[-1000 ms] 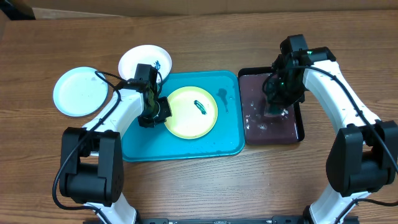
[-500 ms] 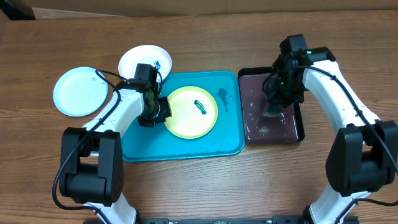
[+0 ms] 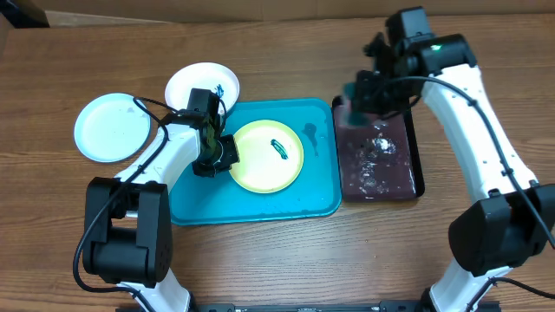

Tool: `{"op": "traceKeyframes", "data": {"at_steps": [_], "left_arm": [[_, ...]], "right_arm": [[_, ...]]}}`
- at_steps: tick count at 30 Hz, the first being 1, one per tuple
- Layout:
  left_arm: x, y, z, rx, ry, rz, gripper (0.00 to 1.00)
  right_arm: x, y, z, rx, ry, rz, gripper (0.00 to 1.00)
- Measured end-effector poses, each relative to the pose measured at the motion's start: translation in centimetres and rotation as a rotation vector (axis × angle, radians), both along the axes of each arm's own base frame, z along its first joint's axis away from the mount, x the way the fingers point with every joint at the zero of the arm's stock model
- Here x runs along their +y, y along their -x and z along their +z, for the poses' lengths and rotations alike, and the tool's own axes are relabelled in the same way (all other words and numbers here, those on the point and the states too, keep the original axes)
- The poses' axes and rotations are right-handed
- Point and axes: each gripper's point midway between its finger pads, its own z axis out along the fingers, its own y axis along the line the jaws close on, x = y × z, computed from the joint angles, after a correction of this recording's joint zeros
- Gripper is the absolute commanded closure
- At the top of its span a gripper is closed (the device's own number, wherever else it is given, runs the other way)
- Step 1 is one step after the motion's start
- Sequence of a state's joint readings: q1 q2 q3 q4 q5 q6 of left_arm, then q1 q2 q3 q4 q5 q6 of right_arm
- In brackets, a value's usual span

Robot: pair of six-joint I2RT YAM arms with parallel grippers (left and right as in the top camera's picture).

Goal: Clean dirty plates on tray and stack at the side
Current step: 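Carry the sponge with the right gripper over the held yellow plate, then scrub the yellow plate with the sponge while the left gripper holds it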

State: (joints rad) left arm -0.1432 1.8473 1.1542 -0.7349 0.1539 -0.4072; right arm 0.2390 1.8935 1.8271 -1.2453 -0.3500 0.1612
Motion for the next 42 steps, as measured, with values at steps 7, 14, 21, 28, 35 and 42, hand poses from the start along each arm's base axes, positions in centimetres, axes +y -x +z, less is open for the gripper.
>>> {"op": "traceKeyframes", "data": {"at_steps": [7,14,21,28,35,42], "left_arm": [[0.0,0.0,0.0,0.0,0.0,0.0,0.96],[0.0,0.0,0.0,0.002,0.0,0.0,0.96],[0.0,0.0,0.0,0.002,0.0,0.0,0.96],[0.0,0.0,0.0,0.001,0.0,0.0,0.96],[0.0,0.0,0.0,0.001,0.0,0.0,0.96],[0.0,0.0,0.0,0.001,0.0,0.0,0.96]], "right_arm": [[8.8,2.7,0.4,-0.092,0.02,0.215,0.96],[12.0,4.4,-1.8,-0.241,0.313,0.301,0.96],[11.9,2.0,-8.7,-0.247,0.533,0.292,0.96],[11.6,1.2,-12.9,-0.217,0.6,0.292,0.96],[11.8,1.0,-13.1,-0.224,0.596,0.285,0.96],[11.8,1.1,-15.1,-0.193,0.613,0.293,0.96]]}}
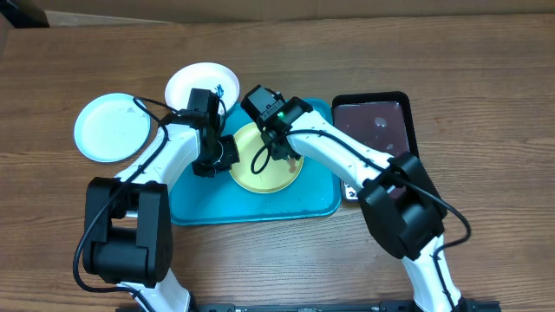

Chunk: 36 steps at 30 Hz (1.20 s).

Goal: Clean dirty plates on tray and stack at the side
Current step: 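Scrub the yellow plate with the sponge while the left gripper holds it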

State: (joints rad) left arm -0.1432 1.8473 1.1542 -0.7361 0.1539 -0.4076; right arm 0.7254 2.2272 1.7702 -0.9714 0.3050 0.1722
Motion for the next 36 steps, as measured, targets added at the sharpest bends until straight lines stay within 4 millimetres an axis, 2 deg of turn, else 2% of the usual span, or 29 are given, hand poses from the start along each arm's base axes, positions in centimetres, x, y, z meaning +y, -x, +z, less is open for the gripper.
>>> {"op": "traceKeyframes", "data": {"at_steps": [3,10,24,30,36], "left_arm": [[0.0,0.0,0.0,0.0,0.0,0.0,0.96],[0.0,0.0,0.0,-0.001,0.0,0.0,0.96],[0.3,0.0,0.0,-0.002,-0.017,0.004,0.96],[0.6,0.0,-0.1,-0.001,-0.03,0.005,0.96],[0.6,0.0,-0.1,-0.001,-0.03,0.005,0.96]], "right_arm": [[0.1,0.0,-1.1,0.012,0.007,-0.001,0.96],[0.8,0.0,-1.6,0.021,-0.027,-0.012,0.96],[3.4,0.9,-2.3,0.144,-0.247,-0.008,0.96],[5.8,2.7,-2.1,0.253,-0.381,0.033,0.96],[7.8,5.6,-1.6,0.412,-0.512,0.09,0.96]]}}
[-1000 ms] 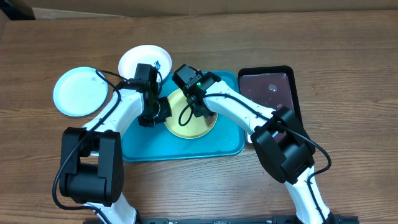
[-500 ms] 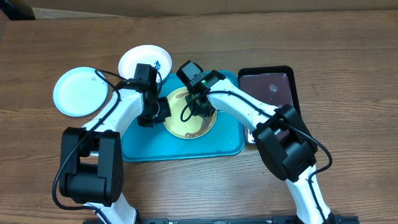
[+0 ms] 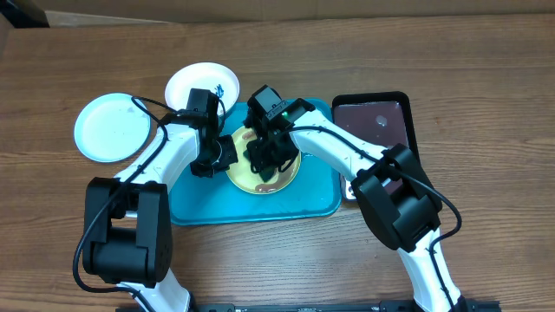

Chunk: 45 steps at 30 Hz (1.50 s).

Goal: Clean dirty plates on tray and stack at the side
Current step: 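Scrub the yellow plate with the sponge while the left gripper holds it, then return the sponge to the black tray, release it, raise the right arm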

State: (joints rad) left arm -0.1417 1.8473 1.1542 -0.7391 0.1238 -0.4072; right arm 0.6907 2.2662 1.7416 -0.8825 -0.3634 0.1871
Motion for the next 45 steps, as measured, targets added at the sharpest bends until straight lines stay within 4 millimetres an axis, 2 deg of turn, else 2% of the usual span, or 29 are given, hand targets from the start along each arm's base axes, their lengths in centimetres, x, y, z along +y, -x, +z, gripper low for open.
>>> {"op": "traceKeyframes", "data": {"at_steps": [2,4,7,9,10,14,15,17,20,22,28,29,31,32,34,35,39,42,45], "left_arm": [[-0.1,0.0,0.0,0.0,0.007,-0.001,0.96],[-0.3,0.0,0.0,0.0,0.014,-0.002,0.96],[-0.4,0.0,0.1,-0.001,0.02,-0.003,0.95],[-0.4,0.0,0.1,0.0,0.023,-0.004,0.95],[-0.4,0.0,0.1,0.0,0.022,-0.003,0.94],[-0.4,0.0,0.1,-0.001,0.022,-0.003,0.85],[-0.4,0.0,0.1,-0.001,0.022,-0.003,0.8],[-0.4,0.0,0.1,-0.002,0.022,-0.008,0.78],[-0.4,-0.1,0.1,-0.006,0.021,-0.015,0.77],[-0.4,-0.2,0.1,-0.009,0.021,-0.019,0.77],[-0.4,-0.2,0.1,-0.011,0.021,-0.019,0.77],[-0.4,-0.2,0.1,-0.011,0.021,-0.019,0.77],[-0.4,-0.2,0.1,-0.011,0.021,-0.019,0.76],[-0.4,-0.2,0.1,-0.01,0.021,-0.019,0.76],[-0.4,-0.2,0.1,-0.011,0.021,-0.019,0.71],[-0.4,-0.2,0.1,-0.011,0.022,-0.019,0.68],[-0.4,-0.2,0.1,-0.01,0.021,-0.022,0.67],[-0.4,-0.1,0.1,-0.007,0.021,-0.021,0.67],[-0.4,0.0,0.1,-0.002,0.02,-0.021,0.68]], "right_arm": [[0.1,1.0,0.5,0.069,-0.041,0.024,0.96],[-0.3,1.2,1.2,0.111,-0.06,0.024,0.96],[-1.2,-0.4,2.9,0.122,-0.102,-0.006,0.96],[-2.7,-1.8,4.1,0.116,-0.12,-0.039,0.96],[-3.9,-2.4,4.8,0.12,-0.122,-0.061,0.96],[-11.4,-4.3,8.1,0.134,-0.068,-0.202,0.96],[-12.5,-4.4,8.4,0.136,-0.051,-0.224,0.96],[-15.6,-5.1,8.7,0.126,0.005,-0.282,0.96],[-19.5,-6.5,7.8,0.085,0.096,-0.352,0.96],[-21.9,-6.9,6.3,0.067,0.17,-0.387,0.96],[-24.7,-5.6,1.3,0.059,0.305,-0.402,0.95],[-25.0,-5.4,0.6,0.056,0.323,-0.402,0.87],[-25.5,-5.4,-0.1,0.042,0.352,-0.409,0.58],[-25.8,-5.4,-0.3,0.035,0.363,-0.415,0.48],[-26.1,-5.7,-0.3,0.019,0.381,-0.427,0.36],[-26.2,-5.8,-0.3,0.013,0.386,-0.426,0.33],[-26.7,-5.5,0.4,0.035,0.414,-0.443,0.23],[-27.0,-6.4,1.8,0.02,0.41,-0.461,0.22],[-27.7,-7.6,2.8,-0.005,0.398,-0.49,0.14]]}}
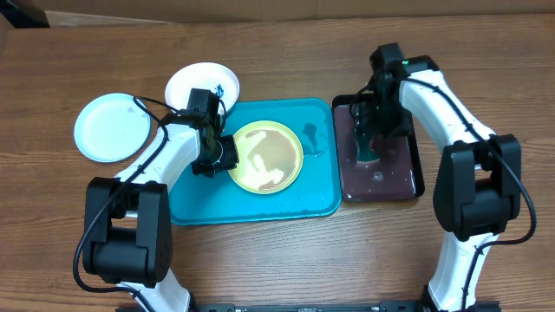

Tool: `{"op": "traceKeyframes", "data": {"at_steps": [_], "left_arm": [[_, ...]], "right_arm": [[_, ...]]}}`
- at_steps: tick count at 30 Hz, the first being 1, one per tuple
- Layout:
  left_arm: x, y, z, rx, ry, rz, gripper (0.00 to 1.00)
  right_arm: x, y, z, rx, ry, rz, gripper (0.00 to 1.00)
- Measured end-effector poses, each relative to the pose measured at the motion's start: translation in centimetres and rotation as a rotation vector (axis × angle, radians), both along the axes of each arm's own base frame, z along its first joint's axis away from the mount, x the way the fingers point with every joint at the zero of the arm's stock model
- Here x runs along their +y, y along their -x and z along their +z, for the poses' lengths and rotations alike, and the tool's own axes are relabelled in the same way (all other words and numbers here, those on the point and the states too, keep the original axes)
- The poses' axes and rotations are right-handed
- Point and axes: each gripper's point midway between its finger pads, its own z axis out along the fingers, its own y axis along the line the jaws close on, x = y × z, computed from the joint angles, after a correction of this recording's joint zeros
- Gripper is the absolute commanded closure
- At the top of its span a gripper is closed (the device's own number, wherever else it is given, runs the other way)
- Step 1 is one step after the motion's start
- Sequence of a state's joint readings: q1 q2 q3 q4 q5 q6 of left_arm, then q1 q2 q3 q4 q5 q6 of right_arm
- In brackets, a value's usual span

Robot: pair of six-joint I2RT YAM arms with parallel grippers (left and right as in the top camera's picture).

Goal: Clean dirty plates on tray and stack at the side
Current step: 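Return the sponge to the black tray, release it, raise the right arm, then lift the yellow plate with the left gripper and carry it rightward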

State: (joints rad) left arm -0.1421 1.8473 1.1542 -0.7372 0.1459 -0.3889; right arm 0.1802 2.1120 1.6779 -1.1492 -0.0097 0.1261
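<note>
A yellow-green plate (266, 156) lies in the teal tray (316, 195), its face wet and smeared. My left gripper (218, 157) is shut on the plate's left rim. My right gripper (368, 139) hangs over the dark basin (408, 169) right of the tray, shut on a teal sponge (365, 151) that dips into it. Two white plates lie left of the tray: a larger one (111, 127) and a smaller one (202, 84) with a blue mark on it.
The dark basin holds liquid and stands against the teal tray's right edge. Bare wooden table (277, 260) runs along the front and the back. The left arm lies across the tray's left edge.
My right gripper has left the yellow-green plate and now stands over the dark basin with the sponge. The plate shows a wet smear. The left gripper still holds the plate's rim.
My right gripper was over the dark basin with the sponge while a green streak lay on the plate, held by my left gripper. Then the right gripper was on the plate, at two moments. Now it is back over the basin and the streak is gone.
</note>
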Motion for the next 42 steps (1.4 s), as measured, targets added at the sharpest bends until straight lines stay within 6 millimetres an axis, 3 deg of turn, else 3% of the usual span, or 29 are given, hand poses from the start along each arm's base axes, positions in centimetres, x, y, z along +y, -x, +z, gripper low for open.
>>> {"op": "traceKeyframes", "data": {"at_steps": [2,7,10,11,14,18,23,30,38,42], "left_arm": [[0.0,0.0,0.0,0.001,0.0,0.0,0.68],[0.1,0.5,-0.4,0.012,-0.002,0.0,0.67],[0.1,0.9,-0.8,0.022,-0.003,0.0,0.66],[0.1,0.9,-0.9,0.021,-0.003,0.0,0.69],[0.1,0.7,-1.0,0.009,-0.002,-0.004,0.96],[-0.3,0.2,-0.9,-0.014,0.019,-0.003,0.96],[-0.3,-0.2,-0.5,-0.026,0.022,-0.005,0.96],[-0.7,-3.6,2.2,-0.128,0.022,-0.033,0.96],[-1.4,-7.6,5.6,-0.286,0.014,-0.108,0.96],[-3.0,-8.8,6.7,-0.347,0.021,-0.145,0.96]], "right_arm": [[-0.7,-0.4,0.3,-0.007,-0.004,-0.022,0.09],[-3.1,-1.2,0.9,-0.013,-0.059,-0.101,0.07],[-5.3,-2.0,1.6,-0.032,-0.109,-0.176,0.01],[-6.2,-2.2,1.7,-0.038,-0.121,-0.21,0.0],[-9.6,-2.2,1.9,-0.038,-0.139,-0.312,0.0],[-14.3,-2.0,1.9,-0.054,-0.146,-0.432,0.0],[-17.9,-2.0,2.0,-0.088,-0.144,-0.515,0.0],[-20.1,-2.4,2.2,-0.13,-0.14,-0.559,0.0],[-20.2,-2.7,2.2,-0.144,-0.144,-0.558,0.0],[-20.2,-2.7,2.2,-0.144,-0.145,-0.558,0.0]]}}
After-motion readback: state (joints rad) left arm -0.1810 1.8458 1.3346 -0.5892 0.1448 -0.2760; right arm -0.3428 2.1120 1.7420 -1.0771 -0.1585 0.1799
